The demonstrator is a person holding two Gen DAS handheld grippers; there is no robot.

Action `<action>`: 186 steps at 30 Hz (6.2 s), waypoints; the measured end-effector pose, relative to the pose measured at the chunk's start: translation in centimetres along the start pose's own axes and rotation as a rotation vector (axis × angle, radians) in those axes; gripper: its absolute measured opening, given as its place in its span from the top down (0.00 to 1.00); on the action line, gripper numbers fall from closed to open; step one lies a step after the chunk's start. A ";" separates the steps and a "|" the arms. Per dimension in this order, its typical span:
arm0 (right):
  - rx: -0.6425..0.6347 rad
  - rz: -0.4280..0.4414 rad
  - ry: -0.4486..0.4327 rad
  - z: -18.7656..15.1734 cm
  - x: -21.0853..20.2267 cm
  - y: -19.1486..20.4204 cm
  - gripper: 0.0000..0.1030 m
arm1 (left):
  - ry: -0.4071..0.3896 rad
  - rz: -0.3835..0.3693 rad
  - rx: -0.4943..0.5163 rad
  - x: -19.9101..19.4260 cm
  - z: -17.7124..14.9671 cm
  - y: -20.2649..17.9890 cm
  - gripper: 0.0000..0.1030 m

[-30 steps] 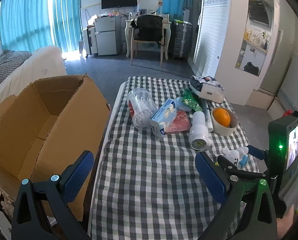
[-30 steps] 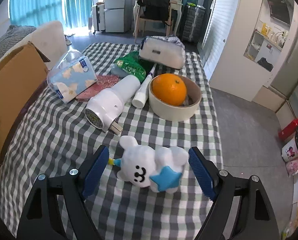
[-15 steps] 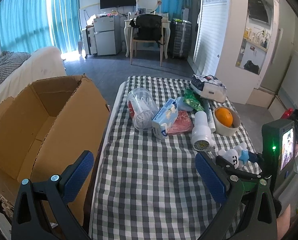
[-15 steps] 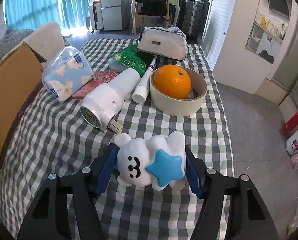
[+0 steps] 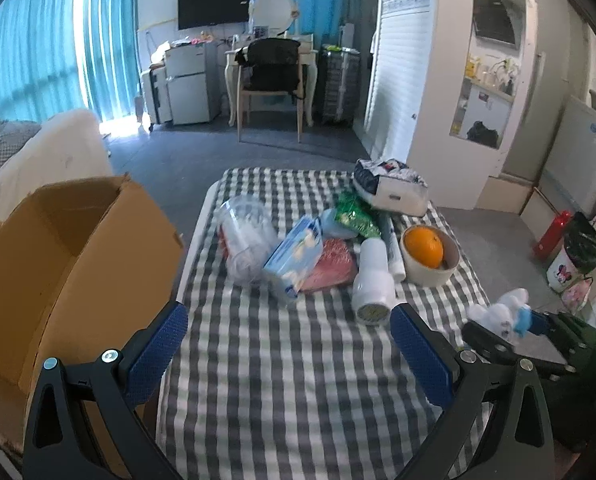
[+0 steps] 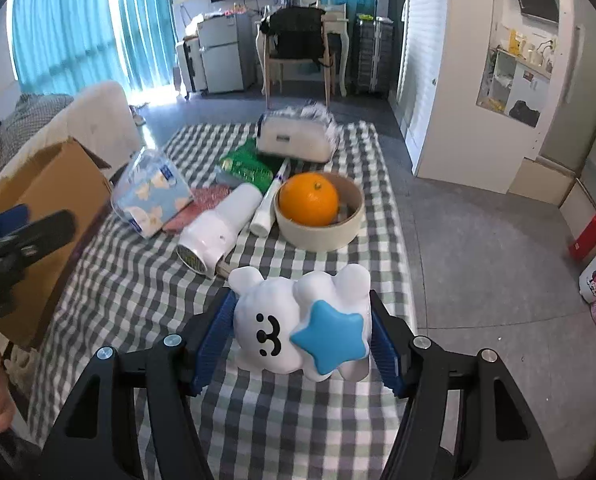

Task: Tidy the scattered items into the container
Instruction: 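Grasp the white plush bunny with the blue star using the right gripper, then grasp the blue-and-white tissue pack with the left gripper while right holds the bunny, then carry both items over the cardboard box while right gripper releases the bunny inside, then open the left gripper to drop the tissue pack into the box, then move both grippers back over the table items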

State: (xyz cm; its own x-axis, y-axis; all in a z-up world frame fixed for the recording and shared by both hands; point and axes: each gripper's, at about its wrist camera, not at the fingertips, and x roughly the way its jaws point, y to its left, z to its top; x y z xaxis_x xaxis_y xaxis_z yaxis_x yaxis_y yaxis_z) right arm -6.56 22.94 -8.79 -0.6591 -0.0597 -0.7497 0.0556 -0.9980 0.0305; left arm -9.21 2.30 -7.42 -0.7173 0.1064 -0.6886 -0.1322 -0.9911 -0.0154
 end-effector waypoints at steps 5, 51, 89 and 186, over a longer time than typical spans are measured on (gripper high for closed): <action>0.022 0.016 -0.035 0.4 -1.6 -0.6 0.38 | -0.024 -0.052 0.048 1.8 1.0 -0.4 0.00; 0.010 0.024 -0.071 1.9 -2.3 0.6 0.38 | 0.017 -0.085 -0.003 6.9 1.1 1.0 0.82; -0.297 0.262 -0.260 5.1 -12.3 19.7 0.38 | -0.299 0.338 -0.291 -22.6 -1.4 17.7 0.82; 0.063 -0.062 -0.143 2.9 -8.3 -2.3 0.00 | -0.098 0.137 -0.016 -6.8 2.4 -0.3 0.00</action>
State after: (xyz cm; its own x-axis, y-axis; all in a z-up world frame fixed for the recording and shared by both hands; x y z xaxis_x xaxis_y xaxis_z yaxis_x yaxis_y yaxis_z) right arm -3.38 25.66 -0.70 -0.7601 0.0040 -0.6497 -0.0323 -0.9990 0.0317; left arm -5.94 2.02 -0.99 -0.7910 -0.0232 -0.6114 -0.0186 -0.9979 0.0619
